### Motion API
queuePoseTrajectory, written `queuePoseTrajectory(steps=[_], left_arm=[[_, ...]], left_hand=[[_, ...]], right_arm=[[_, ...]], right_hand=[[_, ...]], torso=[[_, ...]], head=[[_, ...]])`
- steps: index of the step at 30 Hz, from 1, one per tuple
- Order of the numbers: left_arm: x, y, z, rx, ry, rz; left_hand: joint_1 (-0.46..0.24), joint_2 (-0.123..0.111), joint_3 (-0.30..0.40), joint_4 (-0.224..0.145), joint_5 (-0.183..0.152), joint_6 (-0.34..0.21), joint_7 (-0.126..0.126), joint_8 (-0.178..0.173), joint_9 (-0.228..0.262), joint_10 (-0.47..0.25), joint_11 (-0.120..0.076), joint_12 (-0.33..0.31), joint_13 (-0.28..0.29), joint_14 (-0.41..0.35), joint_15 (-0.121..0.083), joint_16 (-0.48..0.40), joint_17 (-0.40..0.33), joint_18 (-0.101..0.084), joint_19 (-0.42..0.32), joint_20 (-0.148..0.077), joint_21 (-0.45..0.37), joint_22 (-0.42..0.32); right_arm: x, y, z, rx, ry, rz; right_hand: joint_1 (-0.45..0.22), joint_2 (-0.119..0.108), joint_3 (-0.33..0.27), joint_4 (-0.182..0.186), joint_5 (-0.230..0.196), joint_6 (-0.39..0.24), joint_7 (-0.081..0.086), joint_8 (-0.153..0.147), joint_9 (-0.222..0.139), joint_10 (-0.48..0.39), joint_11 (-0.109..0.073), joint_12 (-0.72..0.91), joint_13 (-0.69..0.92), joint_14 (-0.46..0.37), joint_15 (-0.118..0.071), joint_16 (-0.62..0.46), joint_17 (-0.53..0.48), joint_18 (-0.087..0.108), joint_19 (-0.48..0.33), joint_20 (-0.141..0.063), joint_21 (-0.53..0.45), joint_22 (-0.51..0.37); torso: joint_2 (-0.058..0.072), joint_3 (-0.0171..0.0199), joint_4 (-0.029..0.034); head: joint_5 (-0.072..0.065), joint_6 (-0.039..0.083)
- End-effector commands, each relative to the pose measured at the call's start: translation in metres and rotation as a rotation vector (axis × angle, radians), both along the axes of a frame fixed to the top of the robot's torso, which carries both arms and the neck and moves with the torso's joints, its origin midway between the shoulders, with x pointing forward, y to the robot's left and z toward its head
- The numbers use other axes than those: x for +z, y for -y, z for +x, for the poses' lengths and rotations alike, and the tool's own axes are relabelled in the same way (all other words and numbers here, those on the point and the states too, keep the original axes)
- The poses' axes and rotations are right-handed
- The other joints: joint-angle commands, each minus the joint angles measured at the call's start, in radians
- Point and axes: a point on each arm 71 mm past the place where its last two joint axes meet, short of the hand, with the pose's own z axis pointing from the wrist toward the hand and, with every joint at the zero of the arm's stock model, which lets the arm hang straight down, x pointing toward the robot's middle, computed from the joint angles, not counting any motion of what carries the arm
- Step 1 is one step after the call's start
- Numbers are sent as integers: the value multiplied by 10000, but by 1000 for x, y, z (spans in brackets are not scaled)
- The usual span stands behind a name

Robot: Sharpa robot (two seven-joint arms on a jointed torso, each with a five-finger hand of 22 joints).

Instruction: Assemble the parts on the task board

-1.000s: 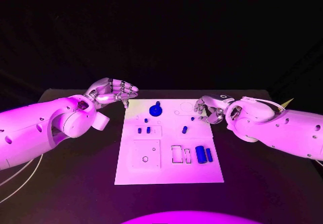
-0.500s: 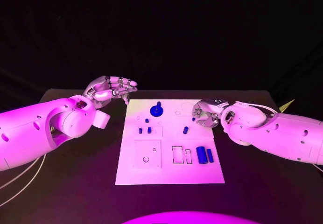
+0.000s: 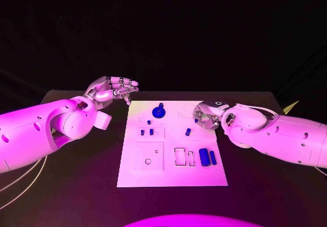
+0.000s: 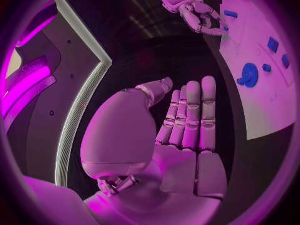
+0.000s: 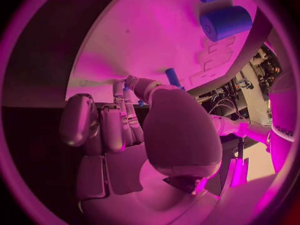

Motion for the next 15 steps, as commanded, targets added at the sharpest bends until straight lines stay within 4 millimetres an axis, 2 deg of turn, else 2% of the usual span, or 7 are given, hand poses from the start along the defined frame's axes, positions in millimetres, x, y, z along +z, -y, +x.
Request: queuePoseTrajectory(steps=[1, 15], left_arm=[[2, 1, 0, -81, 64, -198], [2, 1, -1, -83, 51, -193]], left_hand=[[-40, 10, -67, -5, 19, -67, 8, 55, 11, -82, -19, 42, 10, -92, -10, -67, -14, 150, -71, 24, -51, -9], [-9, 17, -92, -20, 19, -76, 14, 56, 11, -101, -17, 56, 11, -100, -10, -88, -28, 152, -65, 24, -83, -33]], right_arm=[[-2, -1, 0, 55, -14, -142], [-4, -11, -2, 241, -61, -121]], right_hand=[[34, 107, 78, -42, -9, 112, 1, 50, 26, 88, 6, -54, -26, 558, -48, 43, 46, -166, 79, -25, 17, 16], [-16, 77, 80, -99, -36, 156, -5, 54, 53, 139, 2, -92, -60, 562, -56, 55, 42, -175, 78, -34, 73, 64]], torso=[[2, 3, 3], [2, 2, 7]], head=[[0, -23], [3, -71]])
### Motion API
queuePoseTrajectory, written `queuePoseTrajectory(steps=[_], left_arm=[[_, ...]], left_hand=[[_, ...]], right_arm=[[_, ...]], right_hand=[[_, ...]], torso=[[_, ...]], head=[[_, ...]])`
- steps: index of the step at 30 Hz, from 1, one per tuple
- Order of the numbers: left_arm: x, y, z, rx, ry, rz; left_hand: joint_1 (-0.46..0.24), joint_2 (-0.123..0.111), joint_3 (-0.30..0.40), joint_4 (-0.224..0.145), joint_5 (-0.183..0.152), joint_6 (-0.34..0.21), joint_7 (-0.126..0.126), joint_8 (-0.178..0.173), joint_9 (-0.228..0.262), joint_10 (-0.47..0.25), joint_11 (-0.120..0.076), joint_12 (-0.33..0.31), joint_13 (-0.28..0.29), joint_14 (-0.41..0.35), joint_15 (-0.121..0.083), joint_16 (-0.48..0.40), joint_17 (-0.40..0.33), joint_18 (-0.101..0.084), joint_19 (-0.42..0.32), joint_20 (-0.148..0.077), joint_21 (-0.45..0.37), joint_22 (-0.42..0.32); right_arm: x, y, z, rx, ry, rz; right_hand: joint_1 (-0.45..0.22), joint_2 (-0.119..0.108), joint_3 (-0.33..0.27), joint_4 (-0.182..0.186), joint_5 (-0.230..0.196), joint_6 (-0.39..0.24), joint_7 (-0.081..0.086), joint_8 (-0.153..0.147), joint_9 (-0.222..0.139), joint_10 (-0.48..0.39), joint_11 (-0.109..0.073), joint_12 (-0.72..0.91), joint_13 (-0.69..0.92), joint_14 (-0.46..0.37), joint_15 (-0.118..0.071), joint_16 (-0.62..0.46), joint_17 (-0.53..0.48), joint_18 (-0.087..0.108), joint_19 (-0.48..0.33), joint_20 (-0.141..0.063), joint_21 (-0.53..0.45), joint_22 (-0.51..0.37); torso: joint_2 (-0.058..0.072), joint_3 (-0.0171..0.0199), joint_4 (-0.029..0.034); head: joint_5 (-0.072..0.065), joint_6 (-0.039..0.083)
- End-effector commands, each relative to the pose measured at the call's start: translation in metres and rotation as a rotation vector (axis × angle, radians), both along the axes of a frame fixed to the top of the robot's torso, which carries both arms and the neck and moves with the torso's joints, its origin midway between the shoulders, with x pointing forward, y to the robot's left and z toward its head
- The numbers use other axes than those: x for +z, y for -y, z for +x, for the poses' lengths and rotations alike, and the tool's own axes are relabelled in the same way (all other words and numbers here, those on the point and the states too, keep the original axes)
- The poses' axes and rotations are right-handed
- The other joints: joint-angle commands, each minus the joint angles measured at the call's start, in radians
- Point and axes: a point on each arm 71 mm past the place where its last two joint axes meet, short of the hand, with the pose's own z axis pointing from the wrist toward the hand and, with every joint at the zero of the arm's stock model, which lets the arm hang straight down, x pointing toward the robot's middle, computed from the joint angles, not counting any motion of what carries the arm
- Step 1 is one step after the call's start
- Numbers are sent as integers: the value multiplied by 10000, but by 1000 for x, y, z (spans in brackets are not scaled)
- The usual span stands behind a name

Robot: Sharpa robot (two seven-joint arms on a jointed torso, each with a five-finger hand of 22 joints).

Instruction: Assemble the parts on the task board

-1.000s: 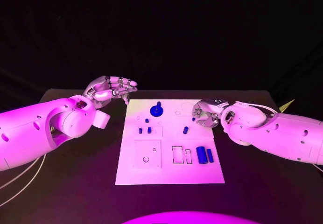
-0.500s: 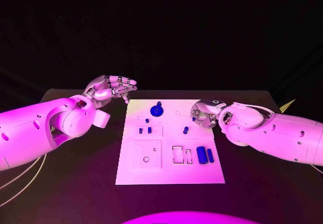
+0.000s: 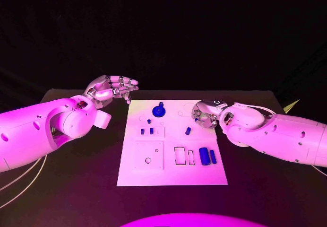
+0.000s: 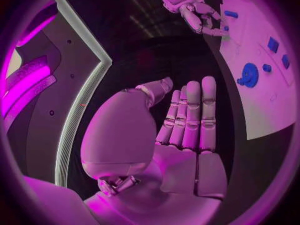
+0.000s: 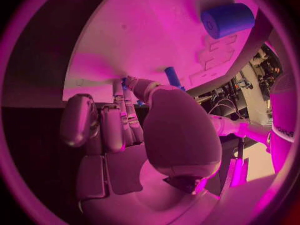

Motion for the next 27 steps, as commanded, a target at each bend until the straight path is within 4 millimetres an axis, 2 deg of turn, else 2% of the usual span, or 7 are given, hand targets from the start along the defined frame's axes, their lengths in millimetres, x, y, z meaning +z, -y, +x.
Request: queuePoseTrajectory(steps=[1, 3, 11, 18, 20, 24, 27], left_arm=[[2, 2, -1, -98, 67, -165], [2, 2, -1, -95, 61, -160], [2, 1, -1, -82, 41, -145], [2, 1, -1, -68, 42, -133], [2, 1, -1, -64, 47, -127], [2, 1, -1, -44, 71, -110], [2, 0, -1, 40, 116, -78]], left_hand=[[-9, 17, -65, 7, 19, -76, 14, 57, 12, -66, 19, 56, 12, -65, 25, -44, -14, 153, -65, 24, -46, -8], [16, 24, -74, -6, 20, -79, 14, 58, 12, -75, 20, 64, 12, -66, 24, -53, -20, 153, -59, 23, -60, -19], [46, 30, -84, -23, 20, -83, 17, 60, 12, -95, 22, 69, 10, -69, 24, -64, -28, 154, -52, 22, -75, -32], [46, 30, -84, -23, 20, -83, 17, 60, 12, -95, 22, 69, 10, -69, 24, -64, -28, 154, -52, 22, -75, -32], [46, 30, -84, -23, 20, -83, 17, 60, 12, -95, 22, 69, 10, -69, 24, -64, -28, 154, -52, 22, -75, -32], [69, 38, -89, -36, 20, -83, 19, 63, 13, -105, 24, 75, 10, -69, 23, -71, -33, 154, -45, 20, -85, -40], [69, 38, -89, -36, 20, -83, 19, 63, 13, -105, 24, 75, 10, -69, 23, -71, -33, 154, -45, 20, -85, -40]], right_arm=[[-4, -5, -3, 204, -98, -167], [-5, -5, -3, 173, -107, -243], [-6, -3, -2, 40, -153, -550], [-6, -3, -2, -90, 47, -729], [-6, -3, -2, -137, 196, -746], [-5, -3, -2, -292, 495, -762], [-4, -3, -2, -385, 648, -730]], right_hand=[[-60, 32, 14, -40, -38, 54, -3, 52, 11, 14, -25, -57, -36, 562, -56, 56, 44, -175, 78, -35, 35, 66], [-114, -75, -2, -115, -67, 28, 10, 10, 19, 28, -14, -116, -78, 562, -47, 58, 29, -176, 65, -37, 34, 82], [-147, -148, 2, -192, -101, 62, 14, -4, 38, 84, -4, -153, -111, 560, -39, 61, 15, -183, 60, -30, 69, 118], [-36, 218, 189, -470, -61, 563, -103, 207, 227, 668, -157, -111, -98, 581, -166, 166, 73, -290, 207, -57, 735, 540], [19, 354, 219, -595, -54, 776, -174, 330, 321, 971, -252, -48, -50, 596, -248, 202, 85, -341, 278, -82, 1043, 727], [7, 429, 297, -786, -84, 926, -256, 414, 432, 1276, -362, -68, 16, 544, -345, -24, -214, -381, 329, -154, 1305, 899], [-3, 435, 324, -828, -87, 946, -269, 421, 451, 1322, -377, -85, 27, 541, -358, -42, -245, -392, 342, -168, 1367, 939]], torso=[[-6, -2, 6], [-10, -10, 1], [-10, -10, -2], [-14, -5, -2], [-11, -7, -3], [-13, -7, -1], [-11, -4, 3]], head=[[-3, -18], [5, -47], [15, -75], [4, -84], [3, -83], [-11, -102], [-21, -108]])
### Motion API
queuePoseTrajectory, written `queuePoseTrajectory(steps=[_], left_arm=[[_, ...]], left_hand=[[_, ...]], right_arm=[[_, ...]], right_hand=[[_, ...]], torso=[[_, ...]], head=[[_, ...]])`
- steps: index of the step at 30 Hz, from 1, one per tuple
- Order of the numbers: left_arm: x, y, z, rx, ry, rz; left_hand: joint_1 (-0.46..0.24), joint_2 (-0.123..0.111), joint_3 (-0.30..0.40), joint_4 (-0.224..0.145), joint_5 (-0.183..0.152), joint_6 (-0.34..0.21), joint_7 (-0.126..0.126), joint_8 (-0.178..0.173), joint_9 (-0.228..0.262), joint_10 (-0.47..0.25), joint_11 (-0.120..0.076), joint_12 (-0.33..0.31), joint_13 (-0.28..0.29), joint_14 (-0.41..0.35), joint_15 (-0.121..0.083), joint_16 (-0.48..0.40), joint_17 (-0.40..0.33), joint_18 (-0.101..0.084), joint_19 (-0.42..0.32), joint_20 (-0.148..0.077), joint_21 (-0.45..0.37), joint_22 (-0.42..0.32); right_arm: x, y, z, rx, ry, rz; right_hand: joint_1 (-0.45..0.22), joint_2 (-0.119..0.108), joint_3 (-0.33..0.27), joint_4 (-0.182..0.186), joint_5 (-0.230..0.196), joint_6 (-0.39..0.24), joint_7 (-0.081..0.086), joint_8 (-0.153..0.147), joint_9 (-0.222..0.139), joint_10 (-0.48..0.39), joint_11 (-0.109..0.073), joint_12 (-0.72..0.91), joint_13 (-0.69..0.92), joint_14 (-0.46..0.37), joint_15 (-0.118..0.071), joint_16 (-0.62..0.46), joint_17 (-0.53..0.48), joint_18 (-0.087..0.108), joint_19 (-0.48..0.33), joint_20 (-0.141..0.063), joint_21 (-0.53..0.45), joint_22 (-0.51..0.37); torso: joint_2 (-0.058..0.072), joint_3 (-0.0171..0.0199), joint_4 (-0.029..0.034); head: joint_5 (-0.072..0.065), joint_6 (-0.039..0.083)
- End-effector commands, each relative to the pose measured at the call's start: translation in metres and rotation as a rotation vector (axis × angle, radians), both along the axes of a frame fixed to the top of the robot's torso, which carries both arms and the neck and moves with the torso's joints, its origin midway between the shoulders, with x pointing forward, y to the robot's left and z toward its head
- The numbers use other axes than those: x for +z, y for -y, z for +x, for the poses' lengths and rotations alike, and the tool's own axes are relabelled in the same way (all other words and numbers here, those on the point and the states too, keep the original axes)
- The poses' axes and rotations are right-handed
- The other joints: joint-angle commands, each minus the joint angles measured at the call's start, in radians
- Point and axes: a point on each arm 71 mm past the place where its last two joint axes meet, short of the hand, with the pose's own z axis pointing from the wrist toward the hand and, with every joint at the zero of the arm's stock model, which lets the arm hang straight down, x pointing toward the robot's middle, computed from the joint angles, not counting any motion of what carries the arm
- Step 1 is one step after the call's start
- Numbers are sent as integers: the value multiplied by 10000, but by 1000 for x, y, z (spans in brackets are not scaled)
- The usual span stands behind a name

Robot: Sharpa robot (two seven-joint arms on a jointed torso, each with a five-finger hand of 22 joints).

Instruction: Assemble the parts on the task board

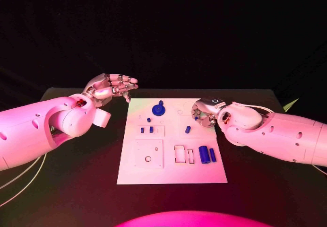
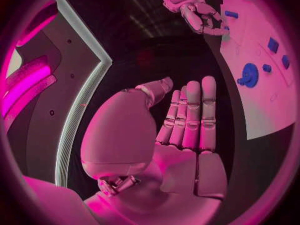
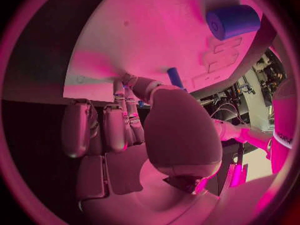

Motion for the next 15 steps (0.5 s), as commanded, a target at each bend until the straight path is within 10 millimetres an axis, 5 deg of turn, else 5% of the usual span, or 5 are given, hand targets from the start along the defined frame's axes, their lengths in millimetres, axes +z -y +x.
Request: queuePoseTrajectory(steps=[1, 15], left_arm=[[2, 1, 0, 53, 139, -66], [2, -1, 0, 139, 151, -21]], left_hand=[[123, 28, -93, -46, 23, -231, 50, -8, -17, -198, 19, 8, -9, -65, 39, -57, -26, 152, -20, 21, -70, -31], [199, 40, -129, -94, 24, -347, 80, -51, -38, -363, 55, -7, -30, -71, 61, -87, -50, 150, 7, 34, -102, -60]], right_arm=[[-2, 3, -1, -259, 333, -293], [3, 5, -3, -399, 732, 291]], right_hand=[[28, 177, 30, -94, 31, 85, 1, 27, 22, 324, -247, -3, 31, 524, -92, -46, -30, -84, 311, -62, 81, 955], [-63, 162, 44, -132, 17, 118, 1, 33, 57, 385, -254, -51, 46, 527, -103, -46, -51, -89, 312, -80, 111, 984]], torso=[[1, 1, 2], [1, -2, -7]], head=[[-7, -4], [19, 13]])
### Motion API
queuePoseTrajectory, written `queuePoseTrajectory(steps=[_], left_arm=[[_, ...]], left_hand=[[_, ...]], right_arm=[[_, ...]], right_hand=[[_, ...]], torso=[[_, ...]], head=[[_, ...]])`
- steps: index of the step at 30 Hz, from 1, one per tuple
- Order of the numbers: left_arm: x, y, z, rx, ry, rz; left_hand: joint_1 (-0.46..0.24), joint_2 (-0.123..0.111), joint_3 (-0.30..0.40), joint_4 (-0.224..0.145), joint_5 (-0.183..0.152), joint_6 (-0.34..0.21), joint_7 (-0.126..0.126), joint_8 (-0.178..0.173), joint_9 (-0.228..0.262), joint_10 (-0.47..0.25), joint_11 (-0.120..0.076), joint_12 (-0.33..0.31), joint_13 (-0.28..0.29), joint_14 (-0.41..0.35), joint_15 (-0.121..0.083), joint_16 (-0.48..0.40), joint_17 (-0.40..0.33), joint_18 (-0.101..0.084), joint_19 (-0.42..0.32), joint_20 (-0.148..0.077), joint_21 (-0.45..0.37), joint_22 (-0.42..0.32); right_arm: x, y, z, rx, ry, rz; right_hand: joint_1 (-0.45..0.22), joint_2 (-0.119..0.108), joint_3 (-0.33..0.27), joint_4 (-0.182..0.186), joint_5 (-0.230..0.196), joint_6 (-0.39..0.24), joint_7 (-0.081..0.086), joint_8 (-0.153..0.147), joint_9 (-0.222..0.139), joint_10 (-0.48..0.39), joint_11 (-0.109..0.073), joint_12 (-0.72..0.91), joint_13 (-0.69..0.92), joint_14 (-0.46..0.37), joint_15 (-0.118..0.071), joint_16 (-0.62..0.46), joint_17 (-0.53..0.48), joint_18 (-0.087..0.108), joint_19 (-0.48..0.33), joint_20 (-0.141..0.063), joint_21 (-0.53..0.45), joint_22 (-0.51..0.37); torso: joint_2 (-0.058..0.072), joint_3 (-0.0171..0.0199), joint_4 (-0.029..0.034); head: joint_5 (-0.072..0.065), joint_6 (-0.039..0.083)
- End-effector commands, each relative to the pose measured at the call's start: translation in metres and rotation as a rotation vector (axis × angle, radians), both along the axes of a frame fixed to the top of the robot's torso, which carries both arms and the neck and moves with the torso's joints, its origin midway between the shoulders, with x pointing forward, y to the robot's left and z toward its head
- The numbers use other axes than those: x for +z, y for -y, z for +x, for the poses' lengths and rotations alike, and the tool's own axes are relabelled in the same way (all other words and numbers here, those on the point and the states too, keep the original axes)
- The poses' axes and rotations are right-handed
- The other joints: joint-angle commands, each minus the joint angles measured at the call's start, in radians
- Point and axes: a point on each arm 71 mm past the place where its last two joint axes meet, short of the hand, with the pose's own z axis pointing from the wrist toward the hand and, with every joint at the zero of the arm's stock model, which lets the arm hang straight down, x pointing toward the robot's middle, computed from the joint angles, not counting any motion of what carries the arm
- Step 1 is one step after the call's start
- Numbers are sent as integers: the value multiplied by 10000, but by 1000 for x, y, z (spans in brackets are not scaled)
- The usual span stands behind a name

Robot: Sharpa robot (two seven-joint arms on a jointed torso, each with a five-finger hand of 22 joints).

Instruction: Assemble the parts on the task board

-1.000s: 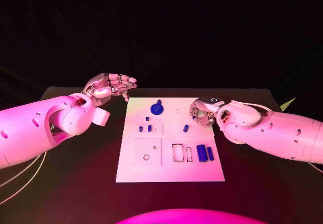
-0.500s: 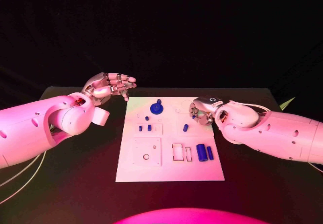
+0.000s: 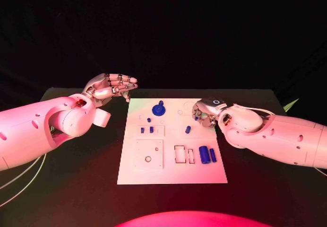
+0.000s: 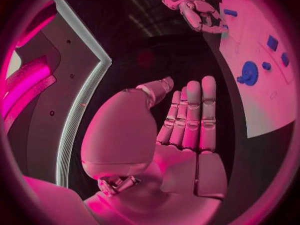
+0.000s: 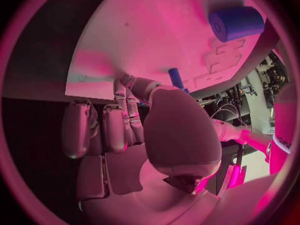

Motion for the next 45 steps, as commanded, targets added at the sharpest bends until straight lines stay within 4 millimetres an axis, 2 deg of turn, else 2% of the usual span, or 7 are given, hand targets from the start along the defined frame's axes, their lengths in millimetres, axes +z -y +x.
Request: queuePoseTrajectory(steps=[1, 19, 28, 37, 41, 45], left_arm=[[1, 0, 0, 26, 119, -54], [1, -5, 2, 143, 104, -3], [1, -6, 2, 143, 70, 14], [0, -5, 2, 117, 60, 10], [0, -5, 2, 116, 60, 10], [0, -4, 3, 103, 58, 6]], left_hand=[[91, 12, -59, -24, 24, -62, 7, -51, -10, -74, -19, -6, -16, -35, 26, -49, -9, 150, 7, 35, -35, -9], [173, 33, -57, -80, 30, -99, 18, -56, -16, -145, -5, 7, -22, -55, 34, -72, -24, 152, 16, 40, -45, -20], [184, 26, -66, -94, 30, -112, 26, -58, -19, -183, 4, 6, -27, -62, 39, -80, -30, 152, 17, 42, -47, -22], [184, 21, -78, -99, 30, -126, 35, -59, -21, -227, 15, 2, -32, -69, 48, -87, -35, 149, 16, 47, -51, -25], [186, 21, -82, -102, 30, -132, 38, -60, -22, -243, 19, 2, -33, -72, 50, -89, -37, 149, 16, 49, -53, -26], [186, 21, -82, -102, 30, -132, 38, -60, -22, -243, 19, 2, -33, -72, 50, -89, -37, 149, 16, 49, -53, -26]], right_arm=[[5, 5, 1, -268, 436, 279], [14, 17, -5, -678, 139, 1113], [24, 17, -14, -518, 101, 1321], [46, -10, -35, 373, 238, 1819], [55, -30, -46, 960, 268, 1977], [58, -49, -54, 1494, 197, 2022]], right_hand=[[-37, 34, 14, -50, 56, 59, 10, 37, 30, 237, -184, -51, -2, 562, -68, -45, -9, -90, 312, -80, 21, 985], [-65, 24, 11, -62, 54, 67, 15, 38, 41, 249, -184, -68, 1, 563, -72, -41, -10, -93, 314, -84, 39, 998], [-91, 16, 11, -76, 53, 72, 17, 38, 52, 256, -183, -91, 3, 561, -74, -52, -30, -93, 312, -88, 39, 1002], [-96, 13, 12, -84, 56, 72, 16, 36, 55, 256, -183, -99, 4, 560, -75, -52, -32, -91, 310, -90, 34, 1001], [-96, 13, 12, -84, 56, 72, 16, 36, 55, 256, -183, -99, 4, 560, -75, -52, -32, -91, 310, -90, 34, 1001], [-96, 13, 12, -84, 56, 72, 16, 36, 55, 256, -183, -99, 4, 560, -75, -52, -32, -91, 310, -90, 34, 1001]], torso=[[-1, -1, 1], [-1, -2, 3], [-1, -4, -5], [-19, -17, 2], [-16, -29, -1], [-5, -22, 2]], head=[[13, 11], [-26, 34], [10, 40], [61, 44], [141, 48], [254, 35]])
